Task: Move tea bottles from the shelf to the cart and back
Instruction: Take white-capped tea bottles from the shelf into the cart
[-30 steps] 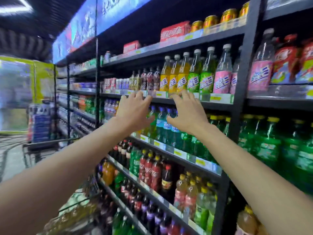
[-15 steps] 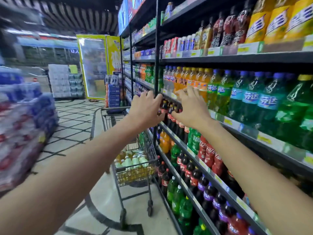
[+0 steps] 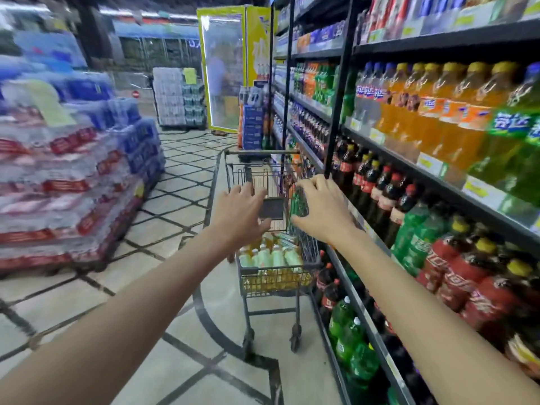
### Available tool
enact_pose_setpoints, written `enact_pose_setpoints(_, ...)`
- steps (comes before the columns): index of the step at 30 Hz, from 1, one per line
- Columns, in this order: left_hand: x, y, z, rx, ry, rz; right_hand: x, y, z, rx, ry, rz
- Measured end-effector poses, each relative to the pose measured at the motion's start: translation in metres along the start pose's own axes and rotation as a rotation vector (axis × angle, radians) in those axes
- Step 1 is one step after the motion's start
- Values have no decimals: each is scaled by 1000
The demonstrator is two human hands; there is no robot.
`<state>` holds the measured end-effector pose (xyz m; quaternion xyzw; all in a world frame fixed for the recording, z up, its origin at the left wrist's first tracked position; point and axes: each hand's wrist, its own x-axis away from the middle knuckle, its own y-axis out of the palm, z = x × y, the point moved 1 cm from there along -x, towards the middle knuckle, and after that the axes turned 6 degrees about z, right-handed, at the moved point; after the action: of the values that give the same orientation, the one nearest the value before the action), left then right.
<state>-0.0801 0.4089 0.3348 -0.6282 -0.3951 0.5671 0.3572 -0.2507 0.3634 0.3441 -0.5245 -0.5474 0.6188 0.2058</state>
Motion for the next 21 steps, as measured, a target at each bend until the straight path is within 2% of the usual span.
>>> enact_pose_setpoints(6, -25, 55, -57, -23, -18, -41, -50, 73, -28, -47, -11, -86)
enact_pose_setpoints(15, -58, 141, -145, 45, 61, -132, -111, 172, -67, -56, 190, -149)
enact_pose_setpoints(21, -76, 183, -183, 115, 87, -162, -135, 214, -76, -9, 259, -218)
